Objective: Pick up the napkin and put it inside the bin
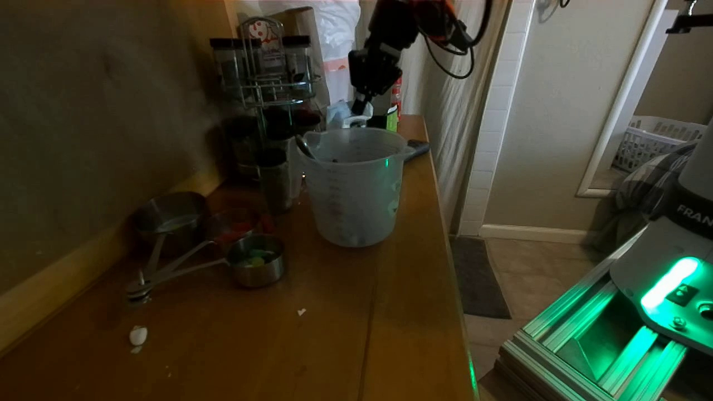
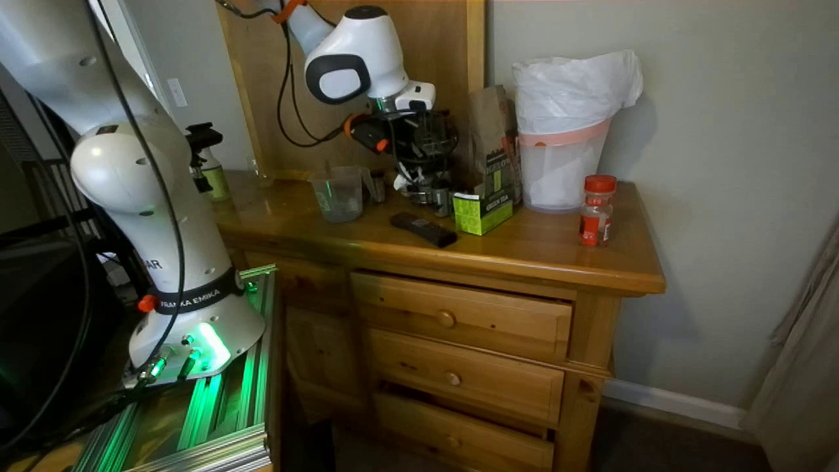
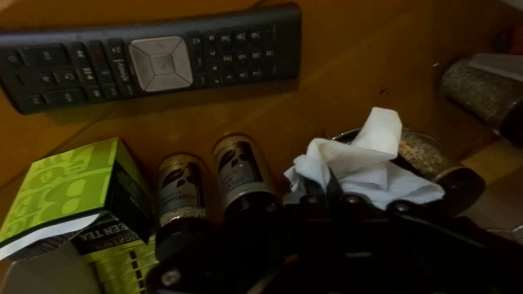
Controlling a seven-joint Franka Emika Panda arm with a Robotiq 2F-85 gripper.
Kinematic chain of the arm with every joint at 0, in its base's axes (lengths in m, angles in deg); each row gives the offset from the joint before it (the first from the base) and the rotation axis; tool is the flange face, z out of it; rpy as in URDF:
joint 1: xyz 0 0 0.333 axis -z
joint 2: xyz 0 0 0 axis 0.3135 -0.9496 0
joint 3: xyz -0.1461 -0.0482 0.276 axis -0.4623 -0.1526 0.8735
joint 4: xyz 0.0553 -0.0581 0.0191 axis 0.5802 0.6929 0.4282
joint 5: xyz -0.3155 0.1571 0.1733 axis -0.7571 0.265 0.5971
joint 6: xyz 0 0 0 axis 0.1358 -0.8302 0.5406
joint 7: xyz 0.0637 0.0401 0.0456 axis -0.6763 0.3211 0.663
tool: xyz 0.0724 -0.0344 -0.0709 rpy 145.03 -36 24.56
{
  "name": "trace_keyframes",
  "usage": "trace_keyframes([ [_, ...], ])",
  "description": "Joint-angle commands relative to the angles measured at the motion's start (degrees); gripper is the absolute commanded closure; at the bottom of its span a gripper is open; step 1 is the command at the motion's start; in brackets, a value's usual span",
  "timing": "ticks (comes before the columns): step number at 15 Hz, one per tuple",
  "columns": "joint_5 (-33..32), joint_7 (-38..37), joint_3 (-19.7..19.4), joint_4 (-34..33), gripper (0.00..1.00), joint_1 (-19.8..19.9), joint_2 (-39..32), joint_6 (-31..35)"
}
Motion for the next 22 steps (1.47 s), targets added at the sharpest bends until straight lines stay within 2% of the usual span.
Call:
trace_keyframes([
  [1, -5.74, -6.58, -3.18, 9.11, 0.99, -1.78, 14.30, 0.29],
  [2, -3.20, -5.88, 0.51, 8.00, 0.99, 2.43, 16.37, 0.91],
  [3, -2.24, -6.30, 1.87, 5.14, 0.99, 4.70, 16.30, 0.96],
  [5, -0.59, -8.35, 3.16, 5.13, 0.99, 8.12, 21.73, -0.23],
  [6, -1.50, -10.62, 4.91, 4.67, 0.99, 11.43, 22.79, -0.57],
  [7, -2.32, -10.96, 5.05, 4.33, 0.99, 13.08, 22.76, -2.62],
  [8, -2.17, -8.80, 2.92, 4.19, 0.96, 9.03, 20.38, -0.07],
  [10, -2.17, -9.42, 4.06, 4.20, 0.99, 11.92, 22.06, -1.64],
  [11, -5.95, -13.59, -1.53, 3.14, 0.99, 5.17, 19.31, 1.86],
  [13, -8.20, -16.05, -3.00, 0.63, 0.99, 3.70, 19.11, 5.09],
  [15, -14.36, -19.72, -3.67, -3.21, 0.99, 3.86, 18.18, 6.94],
  [17, -20.30, -24.25, -2.94, -8.85, 0.99, 6.32, 15.74, 6.39],
  [18, -23.29, -26.71, -2.39, -12.97, 0.99, 8.14, 13.73, 4.80],
  [22, -30.73, -32.33, -2.78, -27.06, 0.99, 10.62, 6.23, -5.77],
])
